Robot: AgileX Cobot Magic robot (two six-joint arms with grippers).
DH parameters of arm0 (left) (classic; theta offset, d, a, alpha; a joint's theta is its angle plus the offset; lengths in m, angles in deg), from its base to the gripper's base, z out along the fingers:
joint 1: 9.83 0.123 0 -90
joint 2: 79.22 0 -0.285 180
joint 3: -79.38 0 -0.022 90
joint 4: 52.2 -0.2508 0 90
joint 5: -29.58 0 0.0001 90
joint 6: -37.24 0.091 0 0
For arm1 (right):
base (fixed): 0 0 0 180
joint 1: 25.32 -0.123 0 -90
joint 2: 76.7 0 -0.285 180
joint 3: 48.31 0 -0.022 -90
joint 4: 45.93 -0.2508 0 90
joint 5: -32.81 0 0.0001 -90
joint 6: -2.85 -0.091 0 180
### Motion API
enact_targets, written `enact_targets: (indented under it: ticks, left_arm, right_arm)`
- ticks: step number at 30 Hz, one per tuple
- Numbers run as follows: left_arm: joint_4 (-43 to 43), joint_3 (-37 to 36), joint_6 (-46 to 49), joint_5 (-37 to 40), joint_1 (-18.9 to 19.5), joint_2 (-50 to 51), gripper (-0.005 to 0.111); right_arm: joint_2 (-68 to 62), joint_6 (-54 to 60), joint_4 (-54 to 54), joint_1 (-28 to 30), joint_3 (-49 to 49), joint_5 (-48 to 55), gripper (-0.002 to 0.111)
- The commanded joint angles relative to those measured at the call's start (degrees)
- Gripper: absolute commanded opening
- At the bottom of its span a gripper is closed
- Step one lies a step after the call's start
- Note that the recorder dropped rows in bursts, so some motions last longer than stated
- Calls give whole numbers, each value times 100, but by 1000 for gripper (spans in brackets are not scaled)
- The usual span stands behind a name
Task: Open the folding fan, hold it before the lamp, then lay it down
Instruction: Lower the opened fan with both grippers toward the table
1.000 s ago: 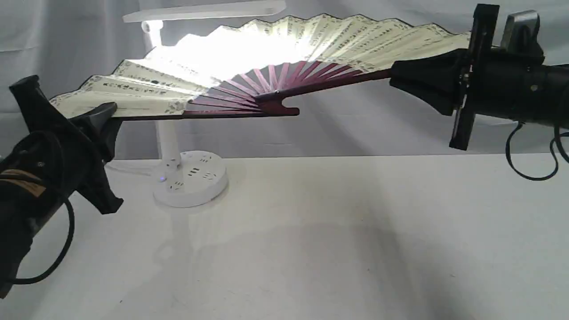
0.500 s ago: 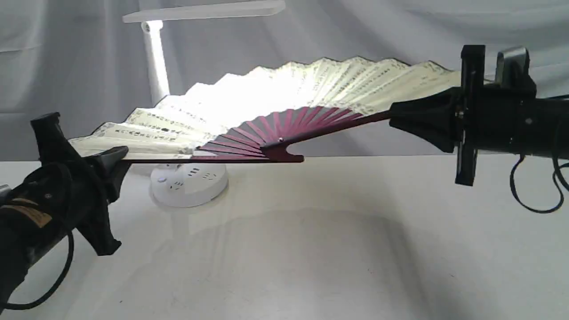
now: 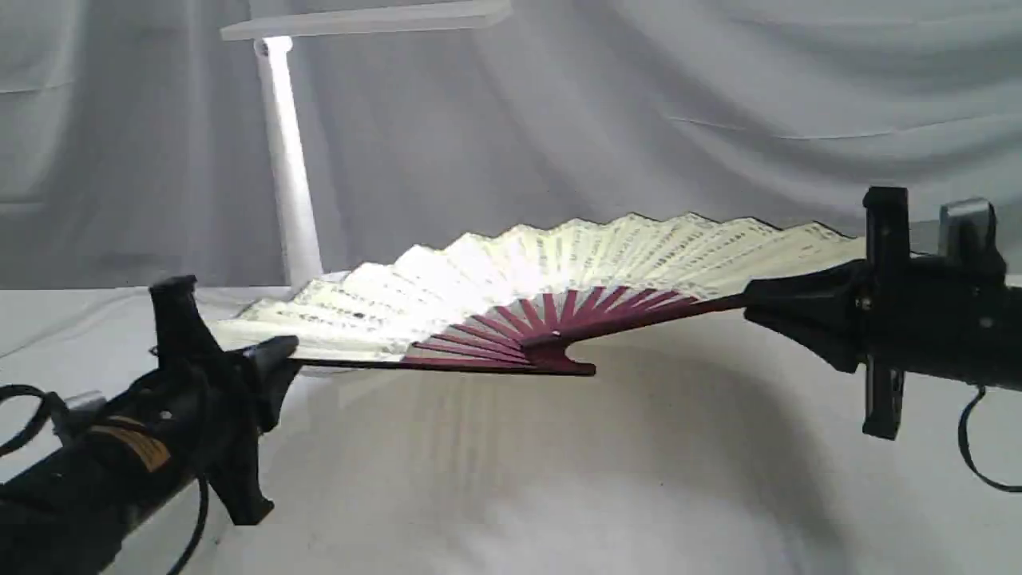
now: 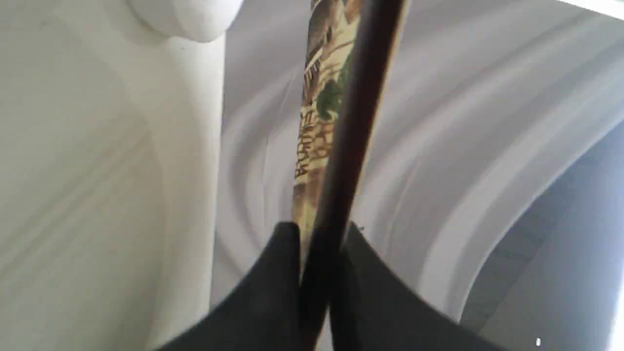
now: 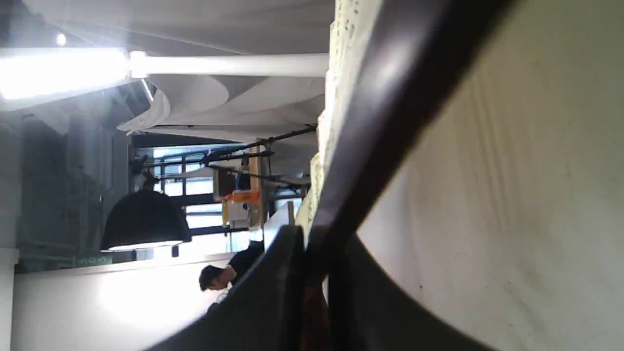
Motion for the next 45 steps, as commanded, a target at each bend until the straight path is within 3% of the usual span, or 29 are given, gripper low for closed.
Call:
enact_targets:
  ticks: [1, 6, 16, 26, 37, 40, 45]
  left_arm:
    - [692, -6, -234, -369, -283, 248, 0]
    - [799, 238, -234, -803, -672, 703, 0]
    - [824, 842, -234, -831, -1139, 1441, 0]
    - [857, 1425, -378, -816, -1422, 1997, 0]
    - [1063, 1564, -343, -744, -1392, 2159, 0]
    - [1089, 1564, -305, -744, -1392, 2159, 4]
    - [1040, 1564, 115, -744, -1392, 2159, 26]
  right_arm:
    - [-6, 390, 40, 183, 223, -310, 0]
    - [-6, 546, 65, 492, 435, -310, 0]
    - [-6, 747, 266, 1287, 788, -287, 0]
    - [-342, 882, 448, 1684, 788, -293, 0]
    - [-1242, 1466, -100, 1684, 788, -135, 0]
    - [-1420, 1466, -100, 1684, 754, -148, 0]
    - [-1541, 1544, -100, 1684, 754, -163, 0]
